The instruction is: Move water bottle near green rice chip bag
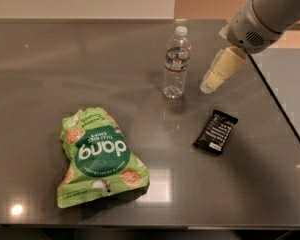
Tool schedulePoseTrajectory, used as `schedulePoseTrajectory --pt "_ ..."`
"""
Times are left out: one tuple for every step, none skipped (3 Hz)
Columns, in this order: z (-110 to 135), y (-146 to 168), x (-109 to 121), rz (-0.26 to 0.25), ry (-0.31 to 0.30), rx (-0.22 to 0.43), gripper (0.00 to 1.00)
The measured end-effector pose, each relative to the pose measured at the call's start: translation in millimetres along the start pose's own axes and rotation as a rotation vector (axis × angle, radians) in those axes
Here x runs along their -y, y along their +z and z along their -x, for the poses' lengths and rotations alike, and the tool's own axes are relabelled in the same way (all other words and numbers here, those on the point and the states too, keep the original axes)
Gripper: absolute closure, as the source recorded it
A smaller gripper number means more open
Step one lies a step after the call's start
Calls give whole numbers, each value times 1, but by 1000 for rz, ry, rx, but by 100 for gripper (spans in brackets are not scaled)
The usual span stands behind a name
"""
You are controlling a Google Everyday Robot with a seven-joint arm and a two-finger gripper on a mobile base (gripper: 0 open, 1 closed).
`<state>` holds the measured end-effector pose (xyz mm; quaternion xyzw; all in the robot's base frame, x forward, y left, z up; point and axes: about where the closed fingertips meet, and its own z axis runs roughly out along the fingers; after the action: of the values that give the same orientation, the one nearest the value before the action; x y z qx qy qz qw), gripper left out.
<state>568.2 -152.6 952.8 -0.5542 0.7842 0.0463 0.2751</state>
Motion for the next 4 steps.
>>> schedulePoseTrajectory --pt "24 21 17 16 41 91 0" --pt "40 40 29 44 88 164 0" --pt "51 53 36 59 122 235 0" --pt "59 62 41 63 144 290 0"
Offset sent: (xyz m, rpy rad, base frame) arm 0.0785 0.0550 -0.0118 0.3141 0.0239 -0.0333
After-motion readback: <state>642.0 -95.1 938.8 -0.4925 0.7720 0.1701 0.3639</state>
